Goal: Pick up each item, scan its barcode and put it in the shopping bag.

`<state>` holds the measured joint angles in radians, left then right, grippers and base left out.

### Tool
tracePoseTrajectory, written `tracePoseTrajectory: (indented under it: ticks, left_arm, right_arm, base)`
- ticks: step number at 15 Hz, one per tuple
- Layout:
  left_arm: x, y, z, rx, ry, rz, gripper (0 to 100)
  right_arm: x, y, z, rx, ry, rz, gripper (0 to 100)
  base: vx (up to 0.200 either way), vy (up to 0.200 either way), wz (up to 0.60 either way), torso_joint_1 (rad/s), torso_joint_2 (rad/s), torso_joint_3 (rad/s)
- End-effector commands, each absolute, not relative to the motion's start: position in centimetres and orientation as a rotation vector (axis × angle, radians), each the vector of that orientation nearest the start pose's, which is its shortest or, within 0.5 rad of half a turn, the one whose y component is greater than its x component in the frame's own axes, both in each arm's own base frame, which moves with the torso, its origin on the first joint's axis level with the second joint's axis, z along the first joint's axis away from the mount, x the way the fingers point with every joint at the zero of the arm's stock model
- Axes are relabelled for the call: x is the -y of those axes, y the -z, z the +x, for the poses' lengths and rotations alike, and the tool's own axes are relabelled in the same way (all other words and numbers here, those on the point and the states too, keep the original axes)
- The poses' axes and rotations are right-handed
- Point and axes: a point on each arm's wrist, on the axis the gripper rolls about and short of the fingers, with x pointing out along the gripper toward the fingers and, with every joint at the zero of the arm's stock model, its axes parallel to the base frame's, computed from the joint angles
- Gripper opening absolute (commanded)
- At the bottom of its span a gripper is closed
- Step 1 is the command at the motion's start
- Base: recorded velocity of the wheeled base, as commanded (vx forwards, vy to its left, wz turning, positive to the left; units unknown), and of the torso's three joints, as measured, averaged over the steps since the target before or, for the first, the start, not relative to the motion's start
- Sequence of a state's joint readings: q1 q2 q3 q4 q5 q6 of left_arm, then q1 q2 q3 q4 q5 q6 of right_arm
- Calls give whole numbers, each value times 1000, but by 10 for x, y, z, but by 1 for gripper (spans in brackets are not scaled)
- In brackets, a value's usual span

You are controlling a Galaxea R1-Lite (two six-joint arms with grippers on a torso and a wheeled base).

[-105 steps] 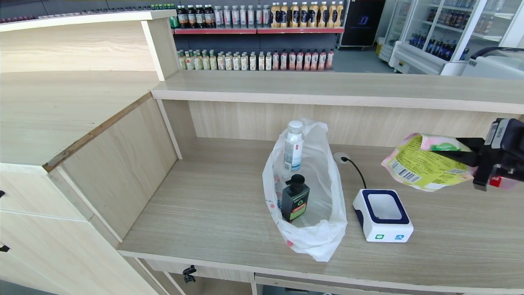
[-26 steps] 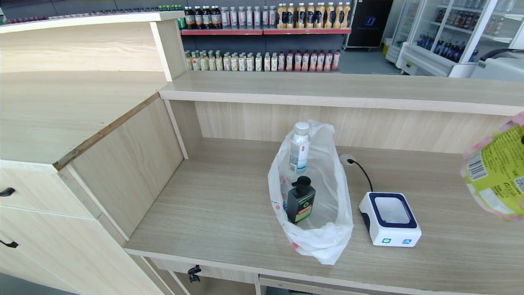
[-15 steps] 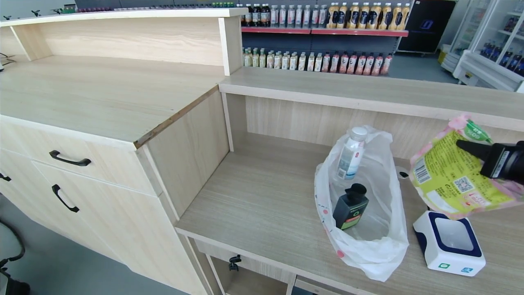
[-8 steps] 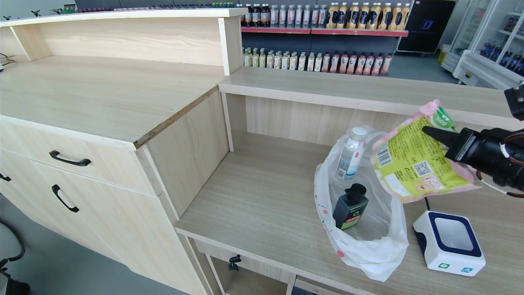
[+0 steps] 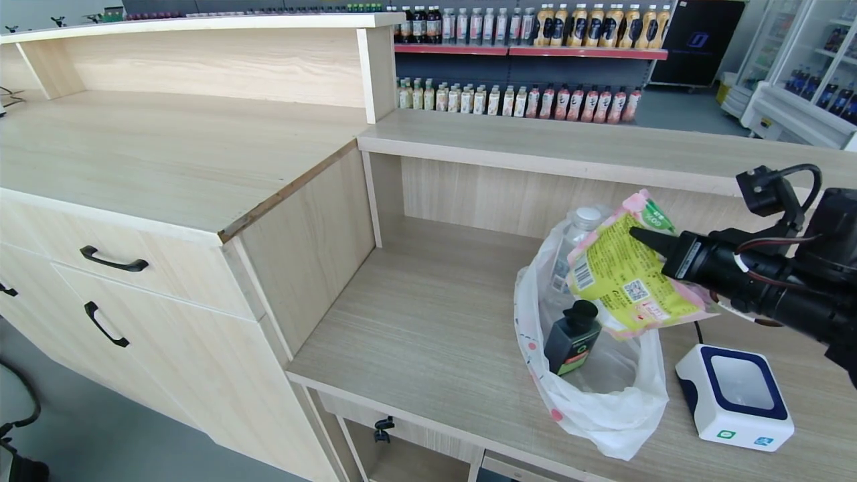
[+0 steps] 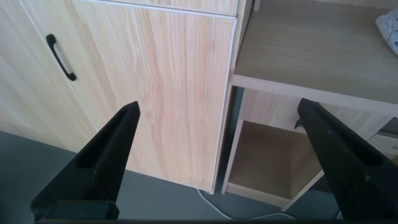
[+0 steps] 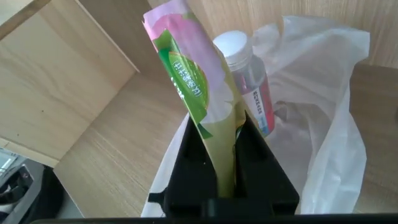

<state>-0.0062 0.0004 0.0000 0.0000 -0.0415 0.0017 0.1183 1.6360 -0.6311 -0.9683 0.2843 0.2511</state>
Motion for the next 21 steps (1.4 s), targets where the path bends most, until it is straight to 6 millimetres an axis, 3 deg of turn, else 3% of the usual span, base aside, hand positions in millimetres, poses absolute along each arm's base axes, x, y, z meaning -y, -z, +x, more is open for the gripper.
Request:
tracePoseTrajectory:
  ticks: [1,9,16,17,21]
  left_arm:
    - [1,-76,-23,-1,48,2,100]
    - [1,-76,-23,-1,48,2,100]
    - [1,-76,-23,-1,48,2,100]
    - [1,-76,-23,-1,48,2,100]
    - [1,-76,-23,-1,48,2,100]
  right_arm:
    - [-40,-171,288,-130,-388,253,0]
    - [-41,-152,291,-185,-388,197,0]
    - [-41,-150,293,-191,-388,184,0]
    - [-41,-150,293,-191,-388,184,100]
    - [-40,-153,291,-177,-392,173,100]
  base:
    - [0,0,0,0,0,0]
    - [0,0,0,0,0,0]
    - [0,0,0,0,0,0]
    - [0,0,0,0,0,0]
    - [0,0,0,0,0,0]
